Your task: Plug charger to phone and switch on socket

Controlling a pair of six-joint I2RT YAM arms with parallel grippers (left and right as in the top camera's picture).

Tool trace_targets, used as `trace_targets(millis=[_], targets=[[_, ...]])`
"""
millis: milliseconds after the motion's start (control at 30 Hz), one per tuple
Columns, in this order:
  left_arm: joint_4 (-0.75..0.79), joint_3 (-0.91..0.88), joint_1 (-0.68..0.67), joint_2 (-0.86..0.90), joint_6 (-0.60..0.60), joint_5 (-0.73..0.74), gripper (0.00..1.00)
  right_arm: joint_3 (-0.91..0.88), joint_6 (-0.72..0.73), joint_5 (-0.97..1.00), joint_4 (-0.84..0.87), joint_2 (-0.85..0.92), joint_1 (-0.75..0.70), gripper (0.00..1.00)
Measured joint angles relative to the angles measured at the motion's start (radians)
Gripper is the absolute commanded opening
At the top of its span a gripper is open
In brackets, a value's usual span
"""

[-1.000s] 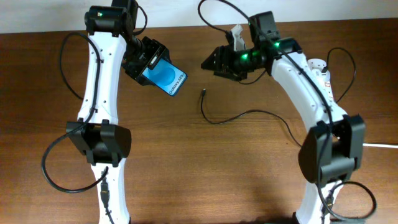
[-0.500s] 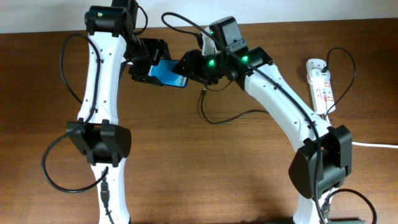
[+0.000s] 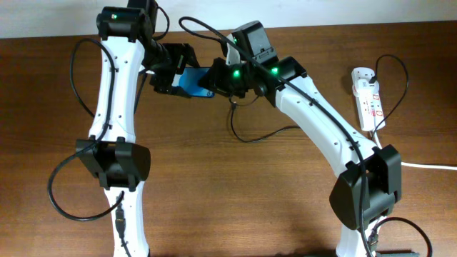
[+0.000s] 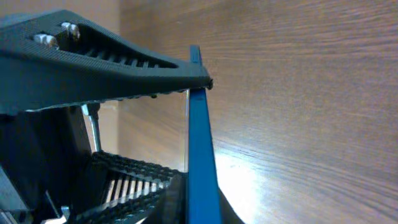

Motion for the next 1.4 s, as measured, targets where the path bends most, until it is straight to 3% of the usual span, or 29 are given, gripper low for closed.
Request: trace_targets(millis=[67, 167, 200, 233, 300, 633, 767, 867, 933, 1167, 1300, 1400], targets=[[0.001, 0.000, 0.000, 0.000, 0.000, 0.000, 0.06, 0.000, 0.017, 0.000, -0.001, 0.000, 0.000, 0.04], [0.001, 0.000, 0.000, 0.000, 0.000, 0.000, 0.36, 0.000, 0.016, 0.000, -0.001, 0.000, 0.000, 0.04], [0.001, 0.000, 0.000, 0.000, 0.000, 0.000, 0.53, 0.000, 0.016, 0.000, -0.001, 0.000, 0.000, 0.04], [0.001, 0.000, 0.000, 0.000, 0.000, 0.000, 0.82, 0.000, 0.016, 0.000, -0.001, 0.000, 0.000, 0.04], [0.001, 0.000, 0.000, 0.000, -0.002, 0.000, 1.00, 0.000, 0.015, 0.000, -0.001, 0.000, 0.000, 0.04], [0.004, 0.010, 0.000, 0.000, 0.018, 0.015, 0.99, 0.000, -0.011, 0.018, -0.047, 0.002, -0.021, 0.04], [0.080, 0.011, 0.000, 0.000, 0.228, 0.016, 1.00, 0.000, -0.032, 0.018, -0.117, -0.016, -0.063, 0.04], [0.126, 0.011, 0.000, 0.000, 0.407, 0.016, 0.93, 0.000, -0.092, -0.009, -0.163, -0.056, -0.109, 0.04], [0.153, 0.011, 0.000, 0.000, 0.511, 0.016, 0.99, 0.000, -0.151, -0.029, -0.243, -0.101, -0.160, 0.04], [0.190, 0.011, 0.000, 0.000, 0.850, 0.138, 0.99, -0.021, -0.344, -0.156, -0.426, -0.267, -0.352, 0.04], [0.225, 0.011, 0.000, 0.000, 0.988, 0.290, 1.00, -0.171, -0.377, -0.288, -0.342, -0.338, -0.436, 0.04], [0.231, 0.011, 0.000, 0.000, 1.074, 0.387, 0.99, -0.408, -0.293, -0.353, -0.066, -0.441, -0.496, 0.04]])
